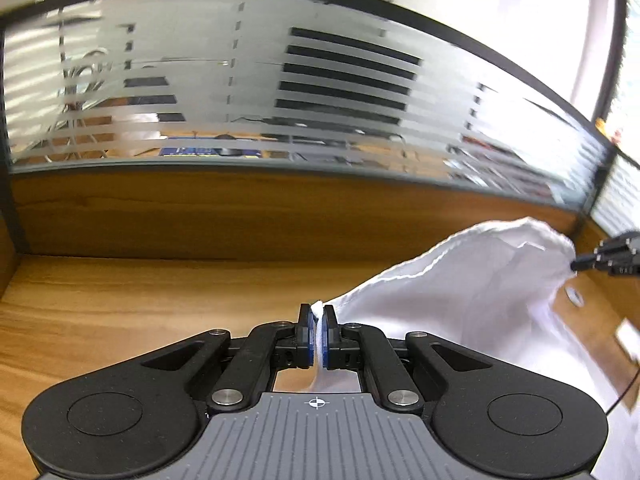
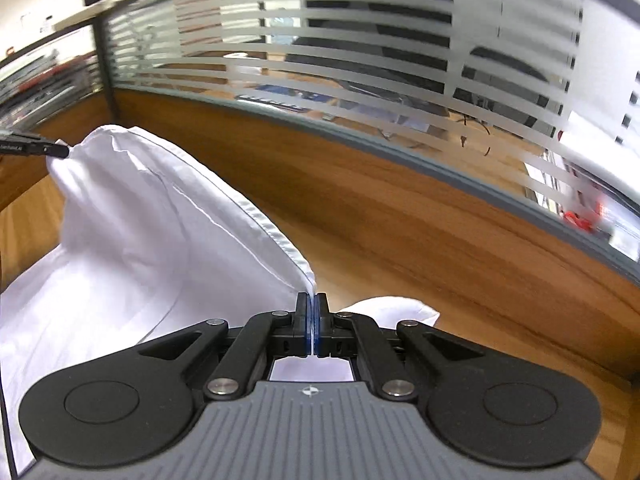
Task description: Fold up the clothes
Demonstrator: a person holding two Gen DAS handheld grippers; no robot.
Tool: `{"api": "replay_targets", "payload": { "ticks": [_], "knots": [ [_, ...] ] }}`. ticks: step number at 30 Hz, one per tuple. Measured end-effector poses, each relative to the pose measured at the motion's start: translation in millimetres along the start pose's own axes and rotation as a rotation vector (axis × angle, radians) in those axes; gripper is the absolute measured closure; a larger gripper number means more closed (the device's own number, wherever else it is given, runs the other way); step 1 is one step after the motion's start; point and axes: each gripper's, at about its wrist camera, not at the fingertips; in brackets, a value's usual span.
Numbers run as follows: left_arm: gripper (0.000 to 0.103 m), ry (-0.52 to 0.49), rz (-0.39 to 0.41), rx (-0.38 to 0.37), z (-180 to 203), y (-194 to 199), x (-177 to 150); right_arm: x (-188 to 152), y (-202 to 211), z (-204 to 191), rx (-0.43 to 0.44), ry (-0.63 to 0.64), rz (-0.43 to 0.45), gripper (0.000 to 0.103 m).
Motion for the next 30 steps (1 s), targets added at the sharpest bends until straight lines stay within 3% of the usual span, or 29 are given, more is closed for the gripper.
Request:
{"api": "replay_targets", "payload": {
  "ticks": [3,8,13,16,18,20,21,22,23,24,27,30],
  "knots": [
    [0.097,-0.069,-0.029,0.002,16.5,23.2,-21.0,-32.6,38.6,-27.1,-0.005,0.012,0.008,0.102],
    [0.097,-0.167,-0.098,0.012,36.0,35.6,-67.5,-93.0,68.7,-88.7,-0.035,0.067,-0.045,0.102],
    [0.095,-0.195,-0.242,0.007,45.8,32.3,-117.0,-154.7,88.7,-131.5,-0.047,0.097,-0.133,0.102],
    [0.091,-0.112,-0.304,0.020,36.0,33.3,-134.7,-178.1,90.0,-146.5,-0.030,0.109,-0.191,0.101],
    [0.089,-0.004,-0.290,0.027,24.5,37.7,-133.4,-182.8,90.3,-153.5,0.002,0.119,-0.239,0.099],
    [0.079,0.129,-0.245,0.012,9.9,40.8,-128.3,-181.0,99.2,-145.4,0.029,0.113,-0.242,0.097],
    [0.069,0.194,-0.221,0.001,2.2,40.7,-124.9,-177.2,104.0,-142.7,0.040,0.105,-0.237,0.094],
    [0.062,0.251,-0.196,-0.014,-3.3,41.2,-123.0,-171.8,109.2,-138.5,0.039,0.085,-0.222,0.084],
    [0.060,0.296,-0.176,-0.024,-7.9,39.1,-120.1,-167.0,113.2,-131.1,0.022,0.057,-0.204,0.073],
    [0.057,0.336,-0.157,-0.030,-12.8,34.8,-115.6,-160.6,114.9,-124.1,0.001,0.028,-0.187,0.070],
    [0.048,0.412,-0.113,-0.039,-27.1,19.2,-108.3,-128.0,98.5,-99.9,-0.102,-0.079,-0.170,0.070],
    [0.044,0.452,-0.130,-0.042,-38.3,-4.2,-103.9,-116.7,89.8,-65.4,-0.175,-0.222,-0.169,0.070]
  ]
}}
Point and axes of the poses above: each gripper's, at about its wrist camera, not at the fingertips, and y roughly against the way its jaws point, z to its right, x to its top, and after that the axes turned 4 degrees about -x, right-handed
